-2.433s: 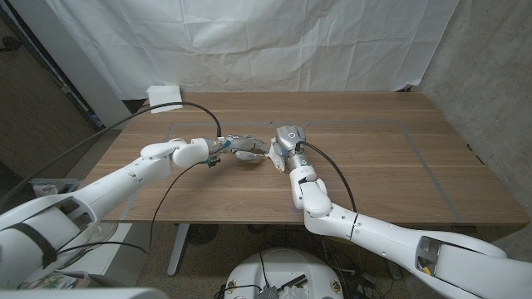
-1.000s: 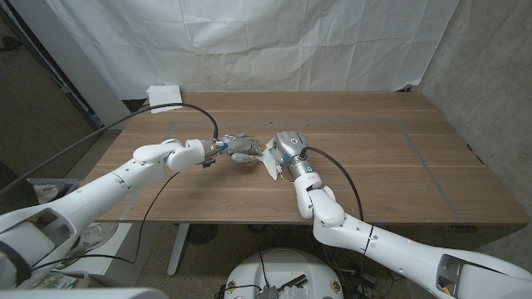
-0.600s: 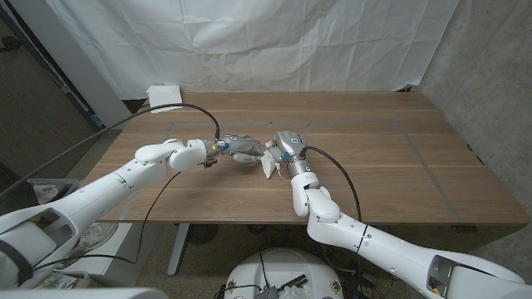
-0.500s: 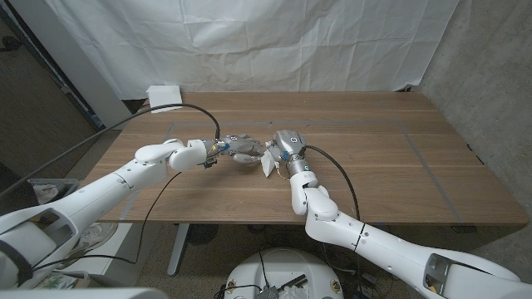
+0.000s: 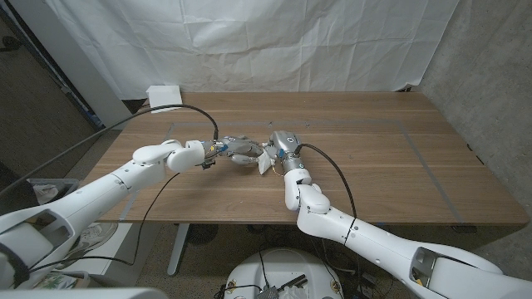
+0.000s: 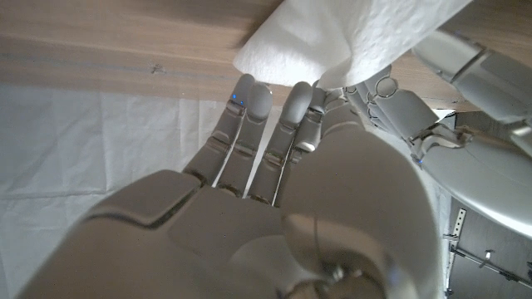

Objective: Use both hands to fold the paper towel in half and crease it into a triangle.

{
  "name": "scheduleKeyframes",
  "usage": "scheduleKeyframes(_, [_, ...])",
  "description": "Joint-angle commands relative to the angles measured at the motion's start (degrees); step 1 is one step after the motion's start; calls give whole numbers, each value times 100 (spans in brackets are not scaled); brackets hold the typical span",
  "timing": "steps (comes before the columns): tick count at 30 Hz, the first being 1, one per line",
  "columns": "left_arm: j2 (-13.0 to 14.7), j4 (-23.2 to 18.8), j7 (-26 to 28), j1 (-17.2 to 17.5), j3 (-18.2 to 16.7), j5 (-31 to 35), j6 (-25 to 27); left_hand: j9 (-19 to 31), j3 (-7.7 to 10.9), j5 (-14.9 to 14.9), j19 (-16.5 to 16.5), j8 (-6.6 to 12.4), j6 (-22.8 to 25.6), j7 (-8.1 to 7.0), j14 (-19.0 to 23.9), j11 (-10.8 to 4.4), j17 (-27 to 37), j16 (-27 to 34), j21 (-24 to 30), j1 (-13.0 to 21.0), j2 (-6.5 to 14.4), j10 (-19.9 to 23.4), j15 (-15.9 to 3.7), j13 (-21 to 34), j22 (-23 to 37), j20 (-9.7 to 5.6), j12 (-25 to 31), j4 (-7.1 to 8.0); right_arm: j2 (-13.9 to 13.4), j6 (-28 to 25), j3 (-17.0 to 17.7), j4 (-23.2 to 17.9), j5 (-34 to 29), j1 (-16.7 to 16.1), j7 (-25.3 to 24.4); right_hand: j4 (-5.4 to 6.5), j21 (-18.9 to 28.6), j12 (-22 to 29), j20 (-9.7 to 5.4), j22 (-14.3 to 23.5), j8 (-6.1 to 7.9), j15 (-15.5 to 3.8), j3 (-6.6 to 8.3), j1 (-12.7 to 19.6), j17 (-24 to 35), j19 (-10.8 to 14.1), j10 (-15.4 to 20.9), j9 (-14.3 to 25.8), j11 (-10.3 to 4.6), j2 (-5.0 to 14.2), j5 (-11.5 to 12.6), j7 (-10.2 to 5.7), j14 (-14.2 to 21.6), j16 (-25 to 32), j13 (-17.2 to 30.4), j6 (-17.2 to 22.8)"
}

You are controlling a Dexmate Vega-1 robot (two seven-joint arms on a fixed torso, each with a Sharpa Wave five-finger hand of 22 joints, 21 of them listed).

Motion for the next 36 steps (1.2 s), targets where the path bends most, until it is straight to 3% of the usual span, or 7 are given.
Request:
scheduleKeyframes(1, [41, 103, 58, 7, -49, -54, -21, 32, -14, 18, -355, 59, 74, 133, 26, 45, 13, 11, 19, -12, 79, 98, -1, 24, 29, 11, 36, 40, 377, 213, 706, 256, 1534, -282, -181, 3, 49, -41, 34, 6, -26, -777, 32, 13, -112, -54, -19, 15, 13, 41, -23, 38, -56, -54, -6, 1])
scheduleKeyframes(7, [13, 164, 59, -41, -21, -45, -70, 32, -10, 19, -335, 66, 104, 156, 162, 49, 32, 67, 30, -47, 74, 117, 5, 25, 31, 6, 39, 89, 268, 378, 628, 266, 1808, -230, -135, 128, 126, -91, 79, 11, -117, -734, 101, -91, -262, -126, -90, 7, 119, 198, -78, 93, -78, -77, -69, -138])
scheduleKeyframes(14, [-20, 221, 59, -89, 4, -37, -94, 32, -7, 21, -335, 61, 97, 147, 154, 51, 34, 62, 32, -47, 73, 116, 15, 25, 32, 3, 36, 88, 7, 1174, 655, 391, 2154, -177, -36, 1556, 208, -453, 444, 25, -397, -145, 134, -2101, -597, -843, -404, -105, 880, 113, -391, 562, -455, -291, -520, -619])
scheduleKeyframes(21, [-42, 259, 75, -137, 18, -18, -110, 32, -2, 22, -339, 53, 81, 136, 147, 57, 36, 58, 32, -42, 79, 86, 19, 26, 33, 8, 22, 85, -123, 1347, 412, 470, 1768, -66, -341, 1662, 259, -510, 562, 80, -411, 16, -209, -3045, -619, -1077, -553, -133, 1035, 0, -364, 721, -537, -242, -508, -875])
scheduleKeyframes(24, [-46, 262, 103, -148, 2, -26, -104, 32, -2, 22, -342, 50, 75, 141, 145, 72, 38, 57, 32, -43, 79, 84, 18, 26, 33, 6, 20, 87, -144, 1238, 289, 473, 1512, -15, -470, 1453, 317, -502, 531, 102, -384, 15, 84, -2950, -608, -1119, -582, -138, 1005, 246, -281, 730, -596, -180, -481, -897])
scheduleKeyframes(28, [-40, 246, 178, -155, -31, -29, -104, 32, -5, 21, -343, 48, 71, 140, 137, 58, 43, 55, 32, -48, 80, 86, 21, 26, 34, 6, 20, 94, -155, 961, 88, 463, 1080, 68, -624, 272, 573, -519, 522, 120, -372, -115, 1170, -1763, -722, -1155, -620, -166, 872, 44, 2, 626, -622, -1, -494, -935])
scheduleKeyframes(36, [-22, 142, 458, -174, -50, 208, -108, 33, -11, 18, -348, 51, 78, 151, 132, 88, 53, 56, 32, -63, 76, 97, 18, 27, 34, 9, 23, 114, -120, 420, -288, 519, 281, 210, -828, -296, 733, -633, 398, 39, -371, -440, 1729, -1331, -550, -1104, -884, -164, 396, -105, 267, 240, -641, -128, -515, -1028])
